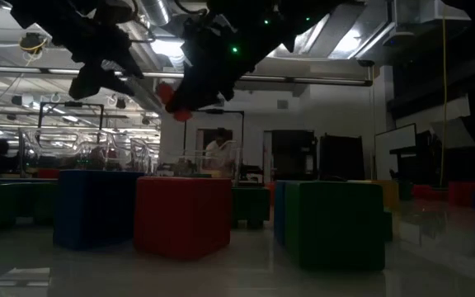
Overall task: Sort blocks by size
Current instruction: Put the large orange game piece into the left transparent bin
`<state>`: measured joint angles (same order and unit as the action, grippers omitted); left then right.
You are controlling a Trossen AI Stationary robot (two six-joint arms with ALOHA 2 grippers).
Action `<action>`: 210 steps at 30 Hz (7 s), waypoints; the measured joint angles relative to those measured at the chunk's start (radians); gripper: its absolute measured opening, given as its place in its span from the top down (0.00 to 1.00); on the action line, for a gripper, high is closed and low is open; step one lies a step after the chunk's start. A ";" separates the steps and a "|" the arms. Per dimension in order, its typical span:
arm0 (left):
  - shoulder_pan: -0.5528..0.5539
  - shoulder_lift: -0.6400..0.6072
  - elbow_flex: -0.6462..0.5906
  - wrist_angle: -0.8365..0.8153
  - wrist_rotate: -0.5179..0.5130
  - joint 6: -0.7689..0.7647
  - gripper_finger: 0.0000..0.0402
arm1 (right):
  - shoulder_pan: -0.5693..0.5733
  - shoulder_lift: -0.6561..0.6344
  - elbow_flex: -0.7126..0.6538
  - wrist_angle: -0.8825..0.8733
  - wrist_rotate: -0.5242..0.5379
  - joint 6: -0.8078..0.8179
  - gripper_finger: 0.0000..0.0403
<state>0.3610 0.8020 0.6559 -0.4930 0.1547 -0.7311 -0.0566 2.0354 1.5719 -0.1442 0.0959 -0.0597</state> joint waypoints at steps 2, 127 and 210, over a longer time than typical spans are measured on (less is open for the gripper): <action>-0.024 0.012 0.000 0.033 0.000 -0.001 0.60 | 0.000 0.000 0.000 0.014 0.000 -0.001 0.63; 0.328 -0.021 0.000 -0.303 -0.612 0.399 0.76 | -0.094 0.051 0.000 -0.774 0.175 1.202 0.37; -0.120 0.042 0.000 -0.084 0.073 -0.204 0.52 | 0.091 0.111 -0.014 0.207 -0.017 0.077 0.63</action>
<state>0.2409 0.8443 0.6559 -0.5771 0.2275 -0.9348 0.0345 2.1464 1.5578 0.0630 0.0788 0.0170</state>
